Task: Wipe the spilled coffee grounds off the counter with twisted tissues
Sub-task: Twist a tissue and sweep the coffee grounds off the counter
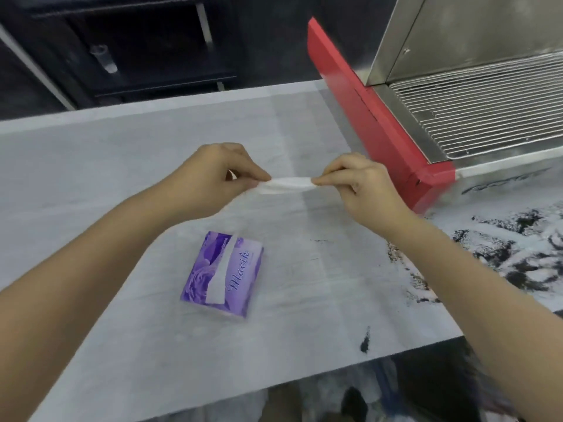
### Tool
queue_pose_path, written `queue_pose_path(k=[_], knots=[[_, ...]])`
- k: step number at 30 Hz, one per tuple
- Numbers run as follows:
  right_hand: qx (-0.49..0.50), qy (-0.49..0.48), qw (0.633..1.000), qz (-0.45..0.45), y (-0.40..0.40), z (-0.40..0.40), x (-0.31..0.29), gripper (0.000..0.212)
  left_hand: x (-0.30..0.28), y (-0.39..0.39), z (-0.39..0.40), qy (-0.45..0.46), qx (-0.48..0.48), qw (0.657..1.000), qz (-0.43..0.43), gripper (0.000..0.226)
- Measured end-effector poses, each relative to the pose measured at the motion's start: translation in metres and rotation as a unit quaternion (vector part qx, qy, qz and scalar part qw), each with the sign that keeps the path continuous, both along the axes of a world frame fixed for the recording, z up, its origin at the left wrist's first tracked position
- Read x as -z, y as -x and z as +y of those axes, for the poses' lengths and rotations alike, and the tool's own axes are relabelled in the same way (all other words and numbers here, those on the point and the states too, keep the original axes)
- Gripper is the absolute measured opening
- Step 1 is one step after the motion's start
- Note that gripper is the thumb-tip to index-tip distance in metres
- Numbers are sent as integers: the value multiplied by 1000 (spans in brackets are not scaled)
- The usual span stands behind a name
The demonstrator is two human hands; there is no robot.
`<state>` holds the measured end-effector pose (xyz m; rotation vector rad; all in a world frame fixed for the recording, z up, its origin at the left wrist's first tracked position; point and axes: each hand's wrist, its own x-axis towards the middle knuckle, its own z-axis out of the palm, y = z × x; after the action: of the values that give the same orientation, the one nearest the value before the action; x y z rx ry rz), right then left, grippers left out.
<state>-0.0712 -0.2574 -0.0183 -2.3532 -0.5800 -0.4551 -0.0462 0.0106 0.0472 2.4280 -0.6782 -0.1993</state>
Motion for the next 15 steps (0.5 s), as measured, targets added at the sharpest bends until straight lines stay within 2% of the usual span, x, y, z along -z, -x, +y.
queue_pose_path(k=[3,8,15], knots=[[-70,-21,997,30,-4,3,-9,27,-6,55,-7,9,-103,994,-20,23],[-180,4,981,79,2,3,-1,28,33,147,-43,44,-254,965,-56,24],[-255,67,961,83,1,6,35,34,103,196,-91,86,-363,925,-72,25]])
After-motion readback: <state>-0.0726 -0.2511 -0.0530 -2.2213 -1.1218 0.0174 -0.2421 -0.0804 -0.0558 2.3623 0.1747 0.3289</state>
